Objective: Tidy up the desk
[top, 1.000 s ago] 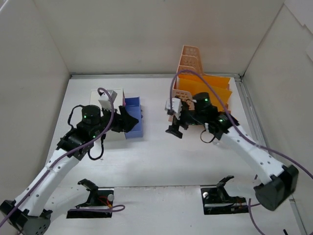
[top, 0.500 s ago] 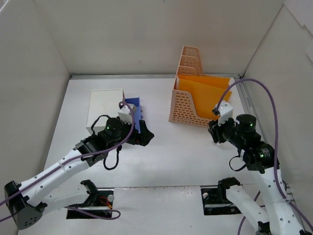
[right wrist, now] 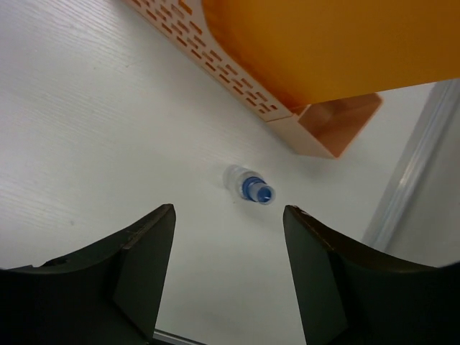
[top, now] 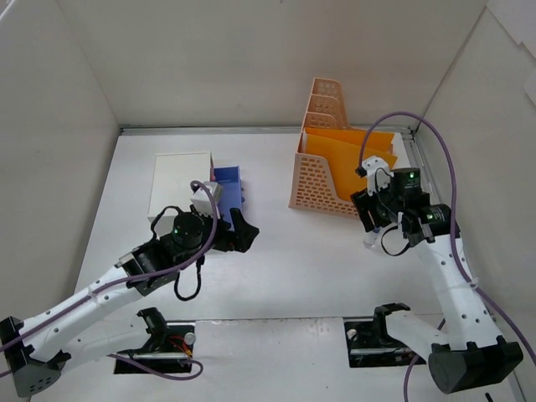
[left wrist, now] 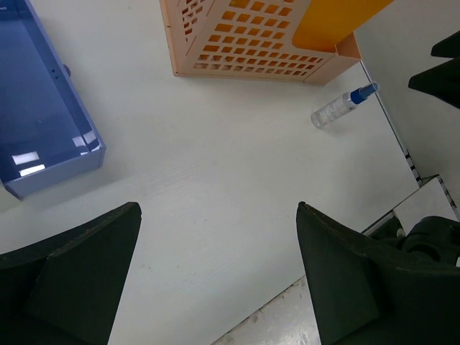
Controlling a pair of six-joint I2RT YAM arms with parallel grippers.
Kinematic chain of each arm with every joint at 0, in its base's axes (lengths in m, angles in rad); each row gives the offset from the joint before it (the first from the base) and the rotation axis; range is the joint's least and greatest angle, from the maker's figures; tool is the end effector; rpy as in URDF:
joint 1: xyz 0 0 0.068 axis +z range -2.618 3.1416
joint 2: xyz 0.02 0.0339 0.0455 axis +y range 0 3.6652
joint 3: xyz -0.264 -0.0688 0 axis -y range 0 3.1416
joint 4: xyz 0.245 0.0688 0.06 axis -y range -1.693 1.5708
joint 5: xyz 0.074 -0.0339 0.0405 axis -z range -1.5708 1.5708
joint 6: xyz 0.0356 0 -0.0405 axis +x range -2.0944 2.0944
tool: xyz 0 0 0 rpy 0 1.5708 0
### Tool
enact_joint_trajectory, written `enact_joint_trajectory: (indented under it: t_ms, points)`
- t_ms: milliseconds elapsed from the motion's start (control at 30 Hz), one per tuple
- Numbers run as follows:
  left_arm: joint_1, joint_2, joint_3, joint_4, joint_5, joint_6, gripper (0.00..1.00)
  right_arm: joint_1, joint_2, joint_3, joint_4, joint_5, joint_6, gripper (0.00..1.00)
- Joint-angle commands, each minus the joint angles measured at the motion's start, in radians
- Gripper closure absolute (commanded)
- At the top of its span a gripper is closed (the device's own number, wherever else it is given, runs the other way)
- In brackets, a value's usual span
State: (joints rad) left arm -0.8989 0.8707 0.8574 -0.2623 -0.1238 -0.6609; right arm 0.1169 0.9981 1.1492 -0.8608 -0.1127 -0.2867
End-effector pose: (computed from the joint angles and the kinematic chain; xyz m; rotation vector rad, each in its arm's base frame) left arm 0.1285 -0.1545 0.3424 0.1412 1.9540 -0.9547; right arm 0.1913 0.0265 0.3603 -0.5136 2.2166 0.0393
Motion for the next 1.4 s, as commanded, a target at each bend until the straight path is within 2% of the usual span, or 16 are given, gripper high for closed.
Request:
enact_joint_trajectory:
  t_ms: [0, 100, 200, 300, 500, 900, 1167, 1267, 1333, 1367]
  points:
    - [-0.009, -0.013, -0.001, 0.025, -0.04, -0.026, 0.15, -0.075, 0.043, 0.093, -0.035, -0.007, -0.207, 0.42]
    - [-0.018, -0.007, -0.001, 0.024, -0.045, -0.026, 0.15, -0.158, 0.066, 0.083, -0.139, -0.077, -0.385, 0.4]
    - [-0.018, 0.002, 0.0, 0.028, -0.046, -0.022, 0.15, -0.2, 0.028, -0.024, -0.12, -0.096, -0.539, 0.35]
    - [-0.018, 0.02, 0.012, 0.02, -0.04, -0.013, 0.15, -0.229, -0.01, -0.095, -0.098, -0.119, -0.621, 0.33]
    - [-0.018, 0.039, 0.014, 0.024, -0.034, -0.009, 0.15, -0.243, -0.006, -0.166, -0.018, -0.177, -0.699, 0.3]
    - [-0.018, 0.037, 0.008, 0.014, -0.04, -0.017, 0.15, -0.246, 0.22, -0.164, 0.117, -0.183, -0.772, 0.3]
    - [-0.018, 0.037, 0.003, 0.008, -0.042, -0.026, 0.14, -0.206, 0.254, -0.239, 0.187, -0.162, -0.85, 0.4]
    - [-0.018, 0.037, 0.003, 0.003, -0.043, -0.025, 0.15, -0.175, 0.26, -0.27, 0.207, -0.148, -0.887, 0.49]
    - [-0.018, 0.036, 0.003, 0.003, -0.046, -0.025, 0.14, -0.166, 0.258, -0.279, 0.209, -0.154, -0.896, 0.57]
    - [-0.018, 0.036, 0.003, 0.002, -0.046, -0.026, 0.14, -0.155, 0.26, -0.284, 0.209, -0.153, -0.904, 0.64]
